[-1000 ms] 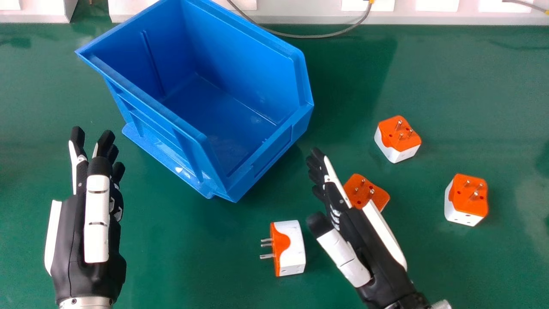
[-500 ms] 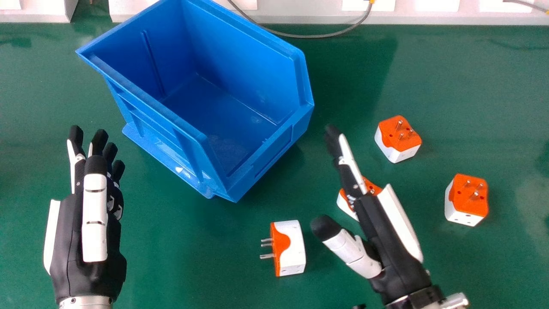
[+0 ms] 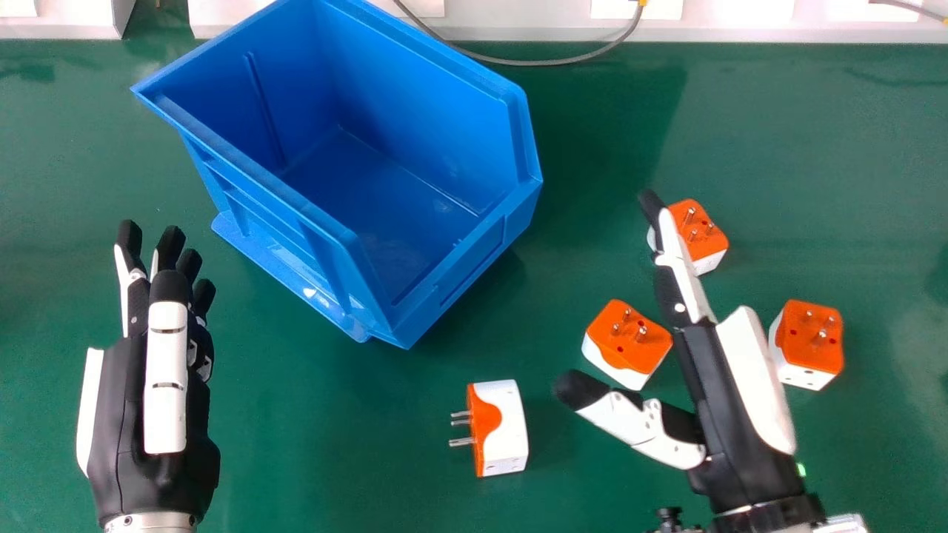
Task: Pick all objects and put in blue box
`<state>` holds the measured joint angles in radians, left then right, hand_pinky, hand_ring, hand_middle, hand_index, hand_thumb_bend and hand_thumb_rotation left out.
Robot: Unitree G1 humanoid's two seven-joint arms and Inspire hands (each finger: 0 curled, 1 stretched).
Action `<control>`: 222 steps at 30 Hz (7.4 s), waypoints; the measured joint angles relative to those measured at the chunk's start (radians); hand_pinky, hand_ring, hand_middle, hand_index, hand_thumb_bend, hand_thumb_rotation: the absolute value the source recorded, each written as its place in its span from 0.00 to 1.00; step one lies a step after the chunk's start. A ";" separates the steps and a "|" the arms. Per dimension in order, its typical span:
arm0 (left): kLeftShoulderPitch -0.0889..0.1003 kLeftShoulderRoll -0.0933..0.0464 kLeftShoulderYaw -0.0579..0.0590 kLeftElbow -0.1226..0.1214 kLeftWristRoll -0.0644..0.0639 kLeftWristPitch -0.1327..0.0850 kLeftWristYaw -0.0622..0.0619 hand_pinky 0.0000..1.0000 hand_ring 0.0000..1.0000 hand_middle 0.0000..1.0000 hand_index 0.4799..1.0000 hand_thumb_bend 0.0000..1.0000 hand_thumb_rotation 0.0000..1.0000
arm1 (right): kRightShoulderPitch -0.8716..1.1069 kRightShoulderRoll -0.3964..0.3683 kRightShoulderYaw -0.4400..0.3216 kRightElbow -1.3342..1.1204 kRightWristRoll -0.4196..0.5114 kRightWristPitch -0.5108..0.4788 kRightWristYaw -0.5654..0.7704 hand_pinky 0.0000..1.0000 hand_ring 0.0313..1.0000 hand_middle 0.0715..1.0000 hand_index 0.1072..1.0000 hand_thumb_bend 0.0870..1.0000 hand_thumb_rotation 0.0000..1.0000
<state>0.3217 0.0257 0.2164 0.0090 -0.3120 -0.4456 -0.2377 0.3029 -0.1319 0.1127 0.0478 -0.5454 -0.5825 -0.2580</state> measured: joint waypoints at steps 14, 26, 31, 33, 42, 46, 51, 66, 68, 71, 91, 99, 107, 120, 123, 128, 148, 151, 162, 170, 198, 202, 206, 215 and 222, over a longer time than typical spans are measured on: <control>0.008 0.003 0.001 -0.026 0.000 0.020 0.002 1.00 1.00 1.00 1.00 0.48 0.81 | -0.056 -0.013 0.002 0.154 -0.012 0.058 -0.073 0.82 0.92 0.92 0.90 0.57 0.69; 0.012 0.006 0.001 -0.051 0.021 0.038 0.014 1.00 1.00 1.00 1.00 0.48 0.82 | -0.139 -0.031 0.017 0.287 -0.034 0.133 -0.116 0.78 0.88 0.89 0.87 0.57 0.69; 0.012 0.006 0.001 -0.055 0.020 0.042 0.012 1.00 1.00 1.00 1.00 0.47 0.81 | -0.164 -0.034 0.022 0.311 -0.049 0.184 -0.121 0.78 0.89 0.89 0.87 0.57 0.70; 0.012 0.006 0.001 -0.059 0.019 0.043 0.010 1.00 1.00 1.00 1.00 0.47 0.81 | -0.177 -0.036 0.022 0.318 -0.049 0.206 -0.121 0.78 0.89 0.90 0.87 0.57 0.70; 0.018 0.006 0.006 -0.066 0.009 0.044 0.008 1.00 1.00 1.00 0.99 0.53 0.77 | -0.219 -0.040 0.022 0.337 -0.045 0.260 -0.119 0.80 0.90 0.91 0.88 0.56 0.70; 0.019 0.007 0.007 -0.068 -0.002 0.044 0.007 1.00 1.00 0.99 0.99 0.56 0.78 | -0.228 -0.040 0.024 0.337 -0.045 0.276 -0.117 0.81 0.90 0.91 0.88 0.55 0.69; 0.021 0.012 0.007 -0.076 -0.002 0.045 0.007 1.00 1.00 1.00 0.99 0.54 0.79 | -0.247 -0.040 0.030 0.344 -0.045 0.307 -0.121 0.81 0.89 0.90 0.87 0.55 0.65; 0.034 0.014 0.006 -0.104 -0.011 0.069 0.011 1.00 1.00 1.00 0.99 0.50 0.78 | -0.265 -0.074 0.116 0.336 -0.156 0.422 -0.173 0.78 0.85 0.86 0.83 0.55 0.41; 0.032 0.014 0.006 -0.104 -0.012 0.069 0.011 1.00 1.00 1.00 0.98 0.51 0.78 | -0.266 -0.076 0.128 0.325 -0.175 0.449 -0.175 0.77 0.85 0.85 0.82 0.55 0.39; 0.028 0.014 0.006 -0.104 -0.013 0.070 0.010 1.00 1.00 1.00 0.97 0.51 0.78 | -0.267 -0.078 0.144 0.305 -0.203 0.495 -0.173 0.76 0.84 0.84 0.81 0.55 0.36; 0.030 0.013 0.006 -0.119 -0.015 0.084 0.011 1.00 1.00 1.00 0.99 0.53 0.81 | -0.269 -0.088 0.211 0.049 -0.330 0.855 0.068 0.71 0.82 0.83 0.79 0.45 0.28; 0.034 0.015 0.007 -0.133 -0.011 0.085 0.012 1.00 1.00 1.00 1.00 0.51 0.84 | -0.282 -0.088 0.233 0.018 -0.359 0.927 0.122 0.69 0.79 0.80 0.76 0.43 0.07; 0.038 0.019 0.006 -0.148 -0.004 0.089 0.020 1.00 1.00 1.00 0.99 0.49 0.86 | -0.311 -0.069 0.232 0.012 -0.357 0.988 0.125 0.34 0.49 0.58 0.60 0.42 0.00; 0.050 0.018 0.005 -0.189 -0.004 0.128 0.037 1.00 1.00 1.00 0.98 0.44 0.80 | -0.313 -0.041 0.244 0.038 -0.365 1.028 0.038 0.40 0.45 0.72 0.75 0.43 0.00; 0.050 0.016 0.005 -0.191 -0.003 0.129 0.043 1.00 1.00 0.99 0.98 0.45 0.78 | -0.313 -0.038 0.243 0.038 -0.358 1.029 0.037 0.37 0.51 0.67 0.72 0.42 0.00; 0.051 0.010 0.002 -0.192 -0.001 0.129 0.050 1.00 1.00 0.99 0.98 0.46 0.75 | -0.316 -0.038 0.242 0.029 -0.354 1.042 0.059 0.35 0.50 0.62 0.53 0.42 0.00; 0.057 0.000 -0.002 -0.193 0.039 0.125 0.058 1.00 1.00 1.00 1.00 0.46 0.76 | -0.155 -0.112 0.235 -0.427 -0.323 0.992 0.258 0.11 0.14 0.39 0.42 0.46 0.00; 0.057 -0.001 -0.001 -0.193 0.040 0.123 0.063 1.00 1.00 1.00 1.00 0.46 0.77 | -0.154 -0.103 0.236 -0.474 -0.331 0.983 0.260 0.08 0.09 0.34 0.42 0.46 0.00; 0.059 -0.008 -0.003 -0.193 0.057 0.122 0.069 1.00 1.00 1.00 1.00 0.44 0.78 | -0.253 -0.112 0.196 -0.523 -0.333 0.883 0.261 0.10 0.11 0.33 0.43 0.46 0.00; 0.068 -0.009 -0.003 -0.198 0.055 0.122 0.067 1.00 1.00 1.00 1.00 0.43 0.78 | -0.272 -0.108 0.172 -0.509 -0.332 0.851 0.257 0.09 0.09 0.35 0.42 0.46 0.00; 0.088 -0.013 -0.015 -0.215 0.044 0.111 0.064 1.00 1.00 0.99 0.96 0.49 0.74 | -0.995 0.130 0.300 0.172 -0.333 0.867 0.198 0.19 0.32 0.42 0.51 0.45 0.00; 0.096 -0.013 -0.017 -0.228 0.044 0.116 0.067 1.00 1.00 0.99 0.97 0.46 0.74 | -1.106 0.149 0.337 0.359 -0.343 0.873 0.154 0.21 0.32 0.43 0.51 0.45 0.00; 0.108 -0.015 -0.019 -0.230 0.043 0.118 0.067 1.00 1.00 0.99 0.97 0.49 0.72 | -1.173 0.178 0.337 0.500 -0.303 0.837 0.105 0.24 0.35 0.45 0.48 0.46 0.00; 0.129 -0.019 -0.033 -0.242 0.046 0.119 0.071 1.00 1.00 0.99 0.97 0.50 0.72 | -1.313 0.236 0.344 0.780 -0.234 0.805 0.067 0.25 0.35 0.46 0.49 0.46 0.00; 0.136 -0.029 -0.038 -0.256 0.063 0.119 0.078 1.00 1.00 1.00 0.98 0.49 0.74 | -1.355 0.241 0.363 0.886 -0.202 0.747 0.052 0.27 0.36 0.47 0.48 0.46 0.00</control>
<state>0.4579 -0.0037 0.1788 -0.2465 -0.2493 -0.3270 -0.1597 -1.0518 0.1093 0.4753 0.9340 -0.7477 0.1648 -0.2056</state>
